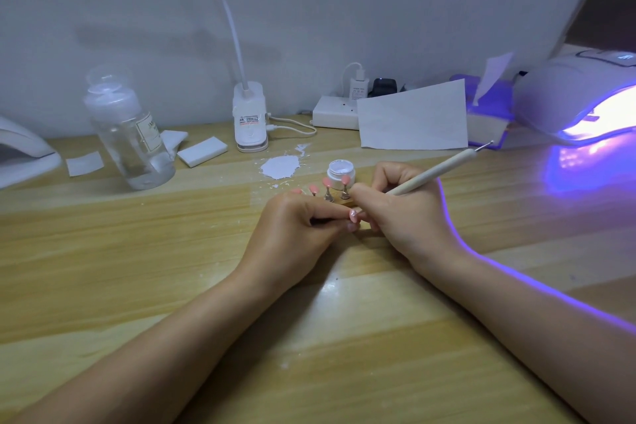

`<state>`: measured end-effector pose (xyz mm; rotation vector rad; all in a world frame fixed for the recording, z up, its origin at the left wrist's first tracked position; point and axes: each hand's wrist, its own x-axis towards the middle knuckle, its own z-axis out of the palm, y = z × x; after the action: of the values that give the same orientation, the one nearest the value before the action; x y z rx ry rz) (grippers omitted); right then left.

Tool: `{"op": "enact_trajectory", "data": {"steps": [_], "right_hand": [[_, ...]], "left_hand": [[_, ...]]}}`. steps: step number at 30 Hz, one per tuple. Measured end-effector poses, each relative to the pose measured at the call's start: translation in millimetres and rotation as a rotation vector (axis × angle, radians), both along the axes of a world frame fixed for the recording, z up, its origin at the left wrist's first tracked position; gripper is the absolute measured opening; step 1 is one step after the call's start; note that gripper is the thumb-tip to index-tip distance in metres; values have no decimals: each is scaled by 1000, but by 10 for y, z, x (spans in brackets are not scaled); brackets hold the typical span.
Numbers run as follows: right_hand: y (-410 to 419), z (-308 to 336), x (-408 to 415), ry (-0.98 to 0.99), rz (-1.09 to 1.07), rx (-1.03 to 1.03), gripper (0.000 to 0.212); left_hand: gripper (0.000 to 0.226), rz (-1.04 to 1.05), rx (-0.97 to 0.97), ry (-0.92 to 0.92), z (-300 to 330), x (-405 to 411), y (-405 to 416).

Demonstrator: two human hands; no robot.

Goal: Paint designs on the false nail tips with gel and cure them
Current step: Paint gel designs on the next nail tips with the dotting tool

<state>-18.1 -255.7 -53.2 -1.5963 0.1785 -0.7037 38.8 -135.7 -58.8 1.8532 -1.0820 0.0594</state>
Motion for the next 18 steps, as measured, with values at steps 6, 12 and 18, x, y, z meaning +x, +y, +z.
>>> {"op": "enact_trajectory", "data": {"steps": [6, 12, 18], "right_hand": [[1, 3, 0, 4, 4, -4, 56], [-1, 35, -4, 14, -63, 8, 50], [-4, 11, 0, 13, -39, -34, 54]], "left_hand": [[19, 5, 11, 21, -13, 12, -3], [16, 6, -7, 25, -23, 15, -6], [17, 6, -7, 29, -14, 10, -2]]}}
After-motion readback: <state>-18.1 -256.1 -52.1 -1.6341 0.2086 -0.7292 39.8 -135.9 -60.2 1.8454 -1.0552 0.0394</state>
